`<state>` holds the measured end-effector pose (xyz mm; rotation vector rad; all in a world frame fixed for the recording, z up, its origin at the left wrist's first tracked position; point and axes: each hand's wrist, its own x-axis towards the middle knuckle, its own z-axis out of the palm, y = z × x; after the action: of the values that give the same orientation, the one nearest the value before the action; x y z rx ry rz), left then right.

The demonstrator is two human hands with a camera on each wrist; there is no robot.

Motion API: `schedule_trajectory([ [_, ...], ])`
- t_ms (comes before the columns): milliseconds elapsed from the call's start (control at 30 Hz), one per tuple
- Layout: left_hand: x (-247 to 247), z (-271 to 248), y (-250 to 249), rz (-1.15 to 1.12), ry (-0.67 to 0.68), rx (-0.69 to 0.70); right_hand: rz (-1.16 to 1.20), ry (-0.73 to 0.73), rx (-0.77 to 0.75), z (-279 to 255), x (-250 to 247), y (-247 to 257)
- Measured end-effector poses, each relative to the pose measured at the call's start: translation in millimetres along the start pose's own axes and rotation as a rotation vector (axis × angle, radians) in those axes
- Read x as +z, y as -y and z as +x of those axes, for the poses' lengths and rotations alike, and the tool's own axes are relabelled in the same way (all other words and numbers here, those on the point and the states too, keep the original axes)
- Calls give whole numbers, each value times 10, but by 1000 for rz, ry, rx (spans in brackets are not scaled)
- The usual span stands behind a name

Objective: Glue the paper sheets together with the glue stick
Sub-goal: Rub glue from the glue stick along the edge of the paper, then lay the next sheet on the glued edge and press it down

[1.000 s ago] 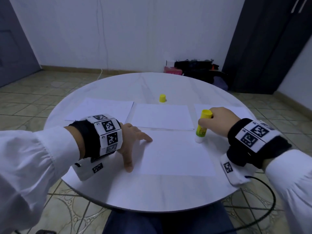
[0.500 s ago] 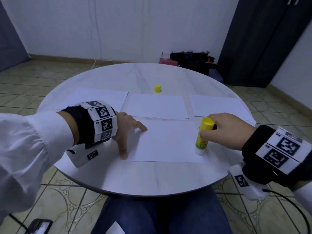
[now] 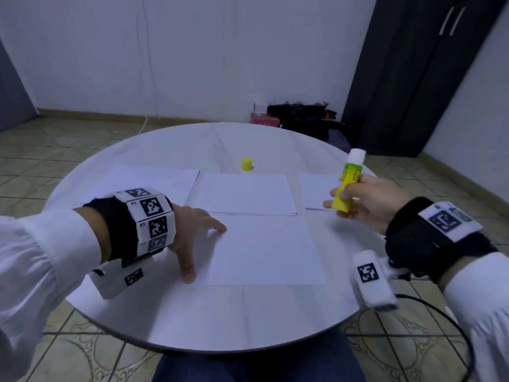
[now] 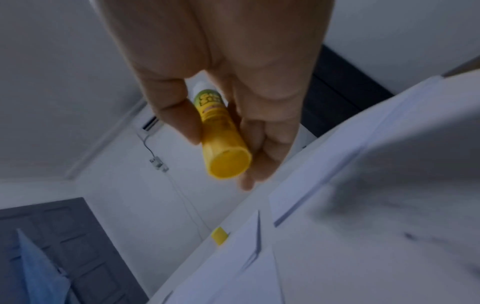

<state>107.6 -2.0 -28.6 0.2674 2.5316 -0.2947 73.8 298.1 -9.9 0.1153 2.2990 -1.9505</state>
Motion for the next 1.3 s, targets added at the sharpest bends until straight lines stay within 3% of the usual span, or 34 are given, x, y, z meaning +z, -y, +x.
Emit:
schedule_trajectory([
  [67, 9, 21, 21, -5, -4, 9, -95, -34, 27, 183, 47, -91],
  [233, 61, 38, 62, -7, -27, 22, -700, -51, 92, 466, 98, -117],
  [500, 102, 67, 172, -99, -46, 59, -818, -103, 190, 551, 87, -145],
  [700, 56, -19, 341, -202, -44, 72, -1063, 30, 338, 207, 206, -3],
  [867, 13, -112, 810, -290, -101, -39, -1210, 304, 168, -87, 772, 344],
  [1067, 74, -84, 1433, -344, -88, -354, -1270, 390, -55, 279, 1766, 771],
  [1300, 159, 76, 1669, -284, -86, -408, -1548, 419, -146, 721, 2718, 753],
])
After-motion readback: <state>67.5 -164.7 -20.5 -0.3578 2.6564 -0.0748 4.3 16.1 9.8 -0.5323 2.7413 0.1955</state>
